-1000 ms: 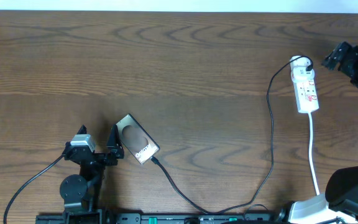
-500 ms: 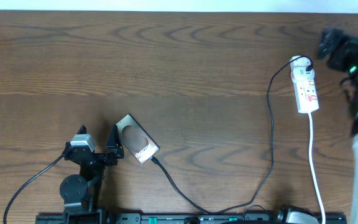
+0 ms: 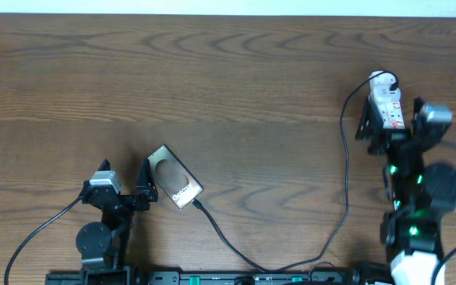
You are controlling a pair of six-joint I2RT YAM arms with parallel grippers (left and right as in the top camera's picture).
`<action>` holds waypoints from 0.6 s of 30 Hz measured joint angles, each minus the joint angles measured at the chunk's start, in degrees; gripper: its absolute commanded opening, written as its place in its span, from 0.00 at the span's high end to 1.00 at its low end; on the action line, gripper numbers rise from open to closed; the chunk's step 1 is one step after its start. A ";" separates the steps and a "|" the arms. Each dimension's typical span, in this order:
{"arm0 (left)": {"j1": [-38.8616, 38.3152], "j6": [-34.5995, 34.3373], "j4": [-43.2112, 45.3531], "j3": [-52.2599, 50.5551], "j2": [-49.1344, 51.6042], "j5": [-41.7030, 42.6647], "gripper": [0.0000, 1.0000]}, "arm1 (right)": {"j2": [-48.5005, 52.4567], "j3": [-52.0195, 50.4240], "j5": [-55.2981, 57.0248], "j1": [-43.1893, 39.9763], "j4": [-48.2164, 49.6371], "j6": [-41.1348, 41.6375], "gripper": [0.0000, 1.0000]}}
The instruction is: Plug charger to phone and switch on socket
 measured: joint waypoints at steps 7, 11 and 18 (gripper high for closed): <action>0.00 0.02 0.00 0.00 -0.02 0.00 0.12 | -13.25 -13.88 0.00 0.00 5.57 0.00 0.01; 0.00 0.02 0.00 0.00 -0.02 -0.02 0.12 | -19.71 -18.69 0.02 0.04 5.84 0.00 0.01; 0.00 0.00 0.00 0.00 0.02 0.00 0.12 | -29.70 -23.32 0.02 0.55 -3.87 0.02 0.01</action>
